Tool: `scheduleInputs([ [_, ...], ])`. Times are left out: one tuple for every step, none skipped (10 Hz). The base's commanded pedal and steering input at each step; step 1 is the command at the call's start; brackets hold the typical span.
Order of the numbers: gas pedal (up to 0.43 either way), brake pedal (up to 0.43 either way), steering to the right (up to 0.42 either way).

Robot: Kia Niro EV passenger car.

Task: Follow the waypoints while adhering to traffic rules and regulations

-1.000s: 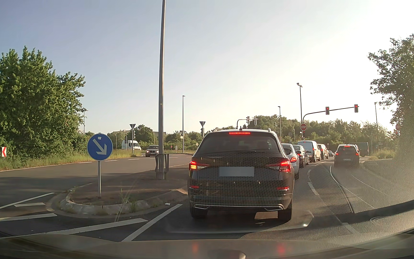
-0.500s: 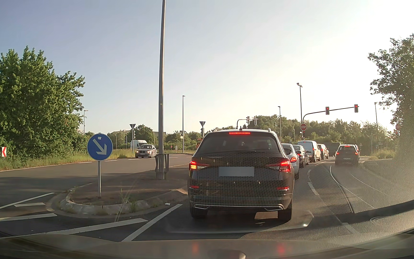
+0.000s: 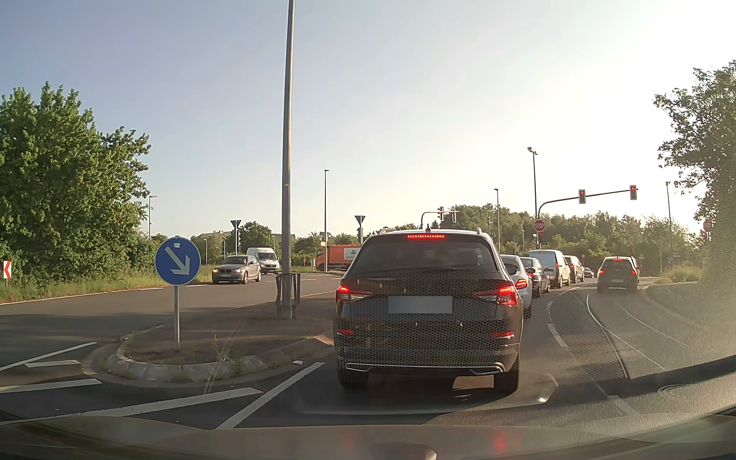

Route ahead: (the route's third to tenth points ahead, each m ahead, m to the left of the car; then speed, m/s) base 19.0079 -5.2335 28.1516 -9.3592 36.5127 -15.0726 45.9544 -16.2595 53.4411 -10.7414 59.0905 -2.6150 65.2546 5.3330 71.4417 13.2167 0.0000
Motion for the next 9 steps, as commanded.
scheduleInputs([
  [0.0,0.439,0.052],
  [0.0,0.439,0.052],
  [0.0,0.439,0.052],
  [0.0,0.439,0.052],
  [0.0,0.439,0.052],
  [0.0,0.439,0.052],
  [0.0,0.439,0.052],
  [0.0,0.439,0.052],
  [0.0,0.439,0.052],
])
